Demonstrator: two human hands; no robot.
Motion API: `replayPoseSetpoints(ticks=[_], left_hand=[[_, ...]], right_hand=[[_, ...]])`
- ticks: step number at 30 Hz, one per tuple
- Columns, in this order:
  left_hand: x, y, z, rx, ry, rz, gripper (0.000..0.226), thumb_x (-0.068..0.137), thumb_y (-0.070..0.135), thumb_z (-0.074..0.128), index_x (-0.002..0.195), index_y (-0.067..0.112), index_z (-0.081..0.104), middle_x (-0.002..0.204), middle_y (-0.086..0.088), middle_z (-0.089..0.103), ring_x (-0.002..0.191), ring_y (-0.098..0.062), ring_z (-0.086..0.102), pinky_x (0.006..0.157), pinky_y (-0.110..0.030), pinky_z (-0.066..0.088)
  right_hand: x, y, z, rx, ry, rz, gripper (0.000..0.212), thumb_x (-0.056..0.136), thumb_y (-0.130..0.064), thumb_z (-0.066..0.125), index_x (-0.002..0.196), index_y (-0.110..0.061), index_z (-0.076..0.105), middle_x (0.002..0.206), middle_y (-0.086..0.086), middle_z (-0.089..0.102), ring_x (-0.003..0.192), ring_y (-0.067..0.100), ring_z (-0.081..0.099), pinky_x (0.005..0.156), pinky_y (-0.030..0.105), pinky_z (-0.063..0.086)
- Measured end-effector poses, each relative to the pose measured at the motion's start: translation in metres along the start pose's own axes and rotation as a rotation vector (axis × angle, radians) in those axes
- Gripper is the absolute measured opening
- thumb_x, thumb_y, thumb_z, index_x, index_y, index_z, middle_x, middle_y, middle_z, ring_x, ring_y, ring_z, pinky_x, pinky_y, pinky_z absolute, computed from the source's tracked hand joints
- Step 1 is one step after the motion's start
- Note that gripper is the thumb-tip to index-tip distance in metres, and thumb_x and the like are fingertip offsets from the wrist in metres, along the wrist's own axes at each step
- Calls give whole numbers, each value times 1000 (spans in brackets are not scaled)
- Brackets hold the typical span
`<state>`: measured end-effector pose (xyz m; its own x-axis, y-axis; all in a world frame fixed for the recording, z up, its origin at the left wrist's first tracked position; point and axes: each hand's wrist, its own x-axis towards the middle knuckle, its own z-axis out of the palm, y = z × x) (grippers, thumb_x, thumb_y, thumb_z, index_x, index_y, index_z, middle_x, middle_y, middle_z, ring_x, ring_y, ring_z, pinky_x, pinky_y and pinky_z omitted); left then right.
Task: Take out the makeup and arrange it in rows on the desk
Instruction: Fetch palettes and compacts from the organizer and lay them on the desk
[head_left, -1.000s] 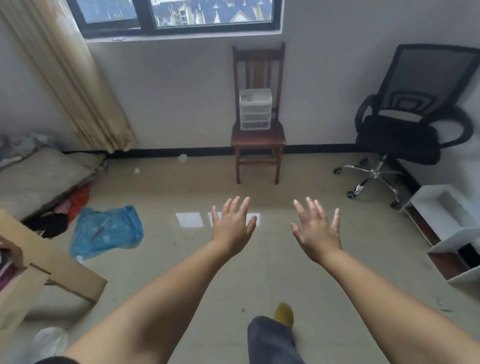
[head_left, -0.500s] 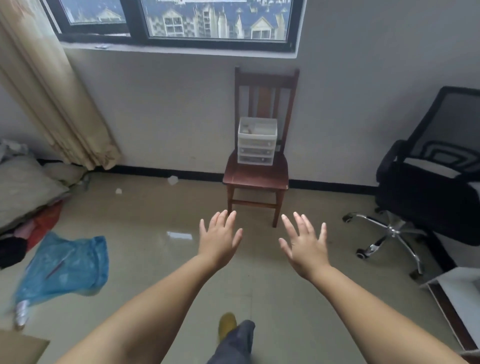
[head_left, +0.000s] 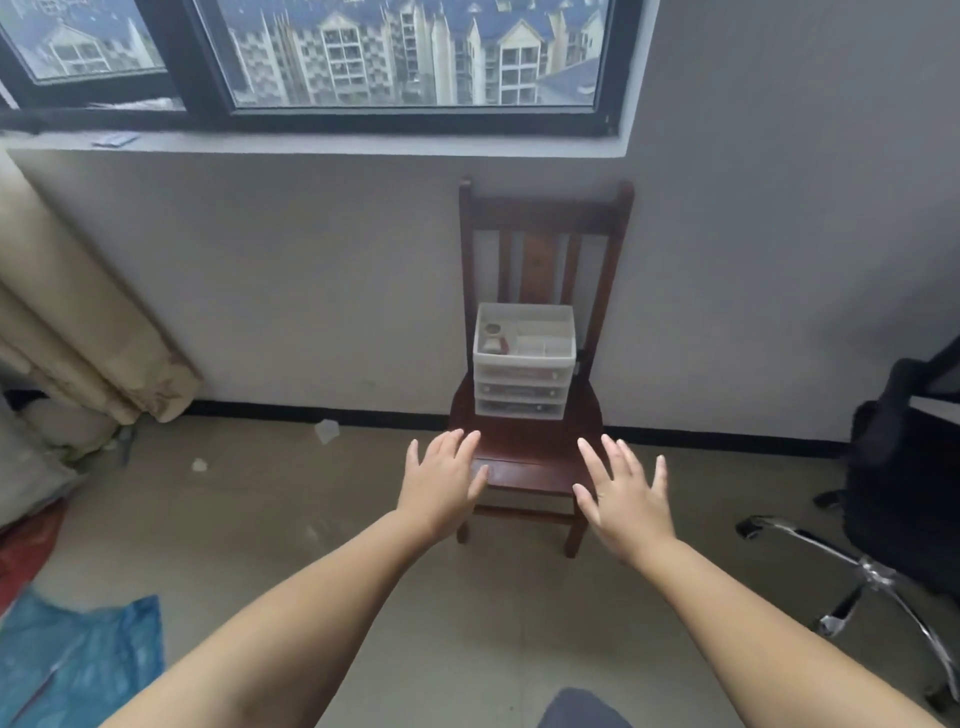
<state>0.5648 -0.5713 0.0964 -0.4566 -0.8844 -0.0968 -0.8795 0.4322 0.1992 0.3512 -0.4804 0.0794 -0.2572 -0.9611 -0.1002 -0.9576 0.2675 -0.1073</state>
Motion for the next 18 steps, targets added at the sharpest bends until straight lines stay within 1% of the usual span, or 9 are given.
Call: replayPoseSetpoints(ticks=[3,8,12,15,18], left_hand=[[66,-5,1,19,-16,18,52,99,39,34,148,23,24,153,1,28,142,-12,19,117,-44,10],[190,-14,14,15,-48,17,51,98,32,38,146,22,27,149,2,33,139,-15,27,117,-43,11],[285,-18,29,-47,-76,-44,50,95,17,39,144,18,32,143,0,43,132,-17,38,116,-39,14],[346,-23,38,-86,-66,-80,48,93,9,38,141,17,37,139,-2,48,128,-18,43,116,-35,15],[391,-27,51,-96,-86,-93,48,89,4,41,136,13,42,136,-5,49,127,-20,43,116,-32,12]], right_hand=[[72,12,0,-13,-15,-28,58,99,-47,28,150,-31,6,159,2,8,147,19,5,114,54,2],[215,25,5,-45,-65,-143,57,99,-48,24,150,-31,5,159,2,8,147,18,3,116,50,4],[328,32,6,-52,-139,-263,55,99,-46,27,150,-31,13,158,4,13,146,20,8,117,43,11],[404,27,6,-70,-212,-391,52,100,-39,32,149,-28,19,156,6,18,144,22,16,116,39,20],[469,16,13,-45,-274,-469,49,99,-25,38,147,-24,26,155,9,22,140,27,24,109,39,30]])
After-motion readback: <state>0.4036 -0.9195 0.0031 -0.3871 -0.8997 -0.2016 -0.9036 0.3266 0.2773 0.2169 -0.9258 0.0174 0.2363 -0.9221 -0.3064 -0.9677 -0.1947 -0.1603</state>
